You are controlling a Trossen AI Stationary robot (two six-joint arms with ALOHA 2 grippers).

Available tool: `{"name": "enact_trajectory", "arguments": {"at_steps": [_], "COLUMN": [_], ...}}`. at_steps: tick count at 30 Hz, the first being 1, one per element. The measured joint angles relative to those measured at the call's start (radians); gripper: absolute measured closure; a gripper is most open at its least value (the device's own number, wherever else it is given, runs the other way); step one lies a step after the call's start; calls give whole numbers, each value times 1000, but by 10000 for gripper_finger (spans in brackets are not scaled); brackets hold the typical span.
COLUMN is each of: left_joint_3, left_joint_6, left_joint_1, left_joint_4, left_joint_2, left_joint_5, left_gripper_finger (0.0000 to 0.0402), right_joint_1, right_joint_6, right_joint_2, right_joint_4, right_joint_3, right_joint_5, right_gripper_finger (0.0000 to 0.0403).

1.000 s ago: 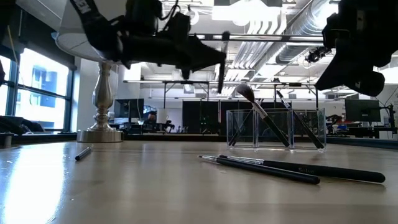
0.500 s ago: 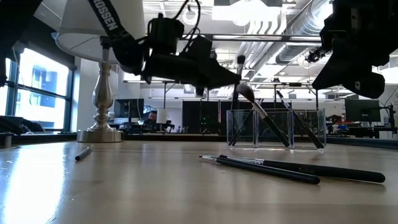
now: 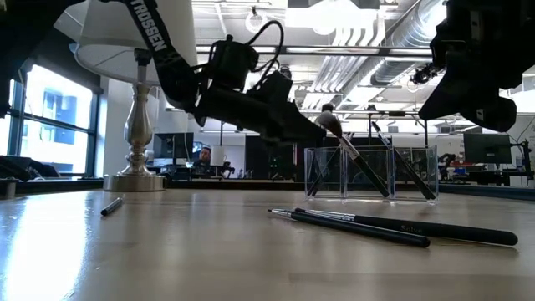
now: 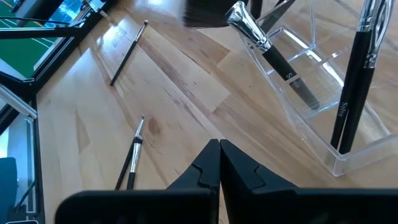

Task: Put items in baskets/containers
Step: Put the black foundation brush into the transparent organizer, then put the black eyeshadow brush into the transparent organizer

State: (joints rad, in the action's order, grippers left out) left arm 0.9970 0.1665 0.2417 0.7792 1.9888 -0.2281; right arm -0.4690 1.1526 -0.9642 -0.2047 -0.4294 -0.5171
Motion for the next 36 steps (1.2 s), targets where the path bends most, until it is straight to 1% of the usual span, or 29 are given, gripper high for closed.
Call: {"name": "enact_trajectory", "arguments": {"at_steps": [2, 7, 12, 18, 22, 30, 33, 36], "left_joint_3": [0, 0, 0, 0, 0, 0, 0, 0], "left_joint_6": [8, 99, 92, 90, 95, 100, 92, 89], "left_joint_1": [0, 0, 0, 0, 0, 0, 0, 1], "left_joint_4": [-9, -15, -47, -49, -49, -47, -46, -40], "left_joint_2": [0, 0, 0, -1, -1, -2, -18, -52], "left_joint_5": [6, 55, 56, 55, 54, 54, 55, 76], "left_gripper_finger": [342, 340, 340, 336, 307, 219, 200, 190], "right_joint_1": [0, 0, 0, 0, 0, 0, 0, 0], "right_joint_6": [-1, -6, -8, -8, -8, -4, -5, -7], "right_joint_2": [0, 0, 0, 0, 0, 0, 0, 0], "right_joint_4": [0, 0, 0, 0, 0, 0, 0, 0], "right_joint_3": [0, 0, 0, 0, 0, 0, 0, 0], "right_joint_5": [-3, -6, -16, -16, -14, -11, -11, -11], "right_gripper_finger": [403, 403, 403, 403, 403, 403, 403, 403]}}
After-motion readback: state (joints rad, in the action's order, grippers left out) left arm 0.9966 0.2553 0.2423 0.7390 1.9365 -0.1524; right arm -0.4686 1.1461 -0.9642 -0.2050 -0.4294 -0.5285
